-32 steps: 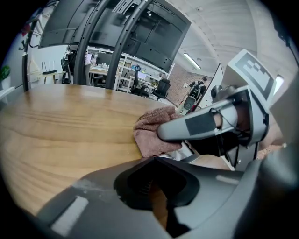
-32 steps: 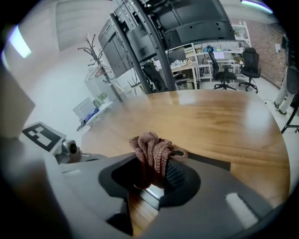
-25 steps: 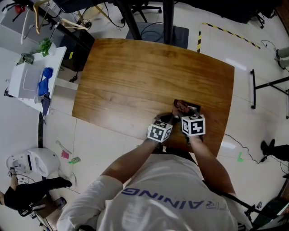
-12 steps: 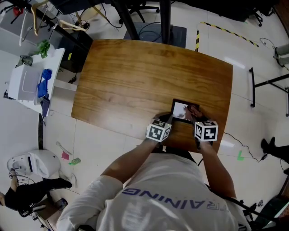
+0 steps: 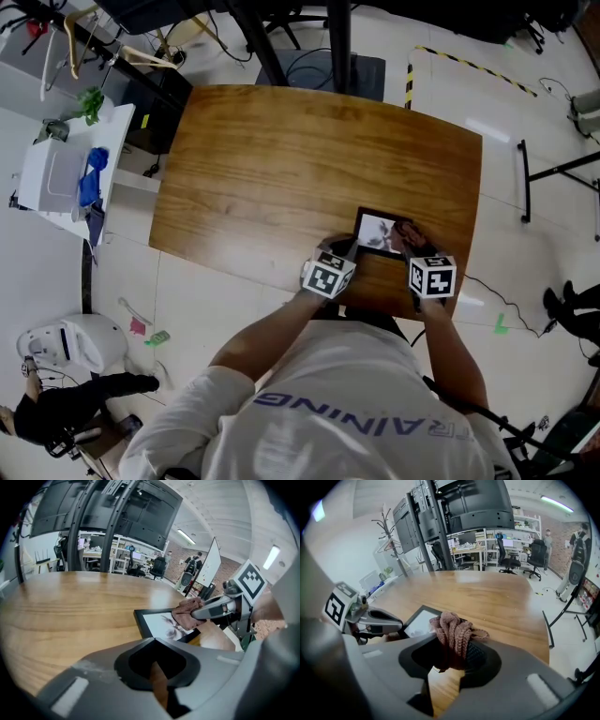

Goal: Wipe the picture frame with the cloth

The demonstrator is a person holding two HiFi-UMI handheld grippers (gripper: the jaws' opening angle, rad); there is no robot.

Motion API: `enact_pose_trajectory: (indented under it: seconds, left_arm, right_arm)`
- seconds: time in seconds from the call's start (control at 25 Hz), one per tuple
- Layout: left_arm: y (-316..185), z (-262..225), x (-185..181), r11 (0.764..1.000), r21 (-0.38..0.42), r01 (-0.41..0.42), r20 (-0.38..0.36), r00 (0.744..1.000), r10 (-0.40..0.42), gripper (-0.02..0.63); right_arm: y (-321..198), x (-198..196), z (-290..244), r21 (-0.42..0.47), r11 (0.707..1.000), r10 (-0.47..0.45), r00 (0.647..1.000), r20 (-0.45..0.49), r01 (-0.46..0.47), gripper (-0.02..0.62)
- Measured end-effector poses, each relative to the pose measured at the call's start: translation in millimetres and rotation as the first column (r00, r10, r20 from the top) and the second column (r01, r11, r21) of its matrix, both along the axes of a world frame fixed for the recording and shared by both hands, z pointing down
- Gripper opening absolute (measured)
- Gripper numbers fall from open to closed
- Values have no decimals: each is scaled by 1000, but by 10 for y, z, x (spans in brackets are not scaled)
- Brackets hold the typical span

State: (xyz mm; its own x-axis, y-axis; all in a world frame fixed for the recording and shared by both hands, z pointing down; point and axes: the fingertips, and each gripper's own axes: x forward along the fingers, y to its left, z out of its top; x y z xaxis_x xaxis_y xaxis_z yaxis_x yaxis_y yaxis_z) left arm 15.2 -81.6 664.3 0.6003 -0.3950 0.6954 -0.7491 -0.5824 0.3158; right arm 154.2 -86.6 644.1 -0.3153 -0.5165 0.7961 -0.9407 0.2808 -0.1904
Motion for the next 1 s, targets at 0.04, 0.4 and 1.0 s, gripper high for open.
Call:
enact_pose_trajectory:
  seconds: [0.04,0.4,1.0]
  left_arm:
    - [-39,-9,-9,1000,10,-6,1,1000,6,8]
    - [-717,-124,110,998,22,-64,-20,998,64,8]
    - [-780,-49,185,998,-37,-54,-44,998,52,6]
  right_arm:
    - [-2,-14,-2,9,1000,-18,1000,-20,18,127]
    - [2,-51,-7,22,999,-47,998,-46,48,127]
    - [7,-21,-12,23,1000,-20,1000,-9,20,127]
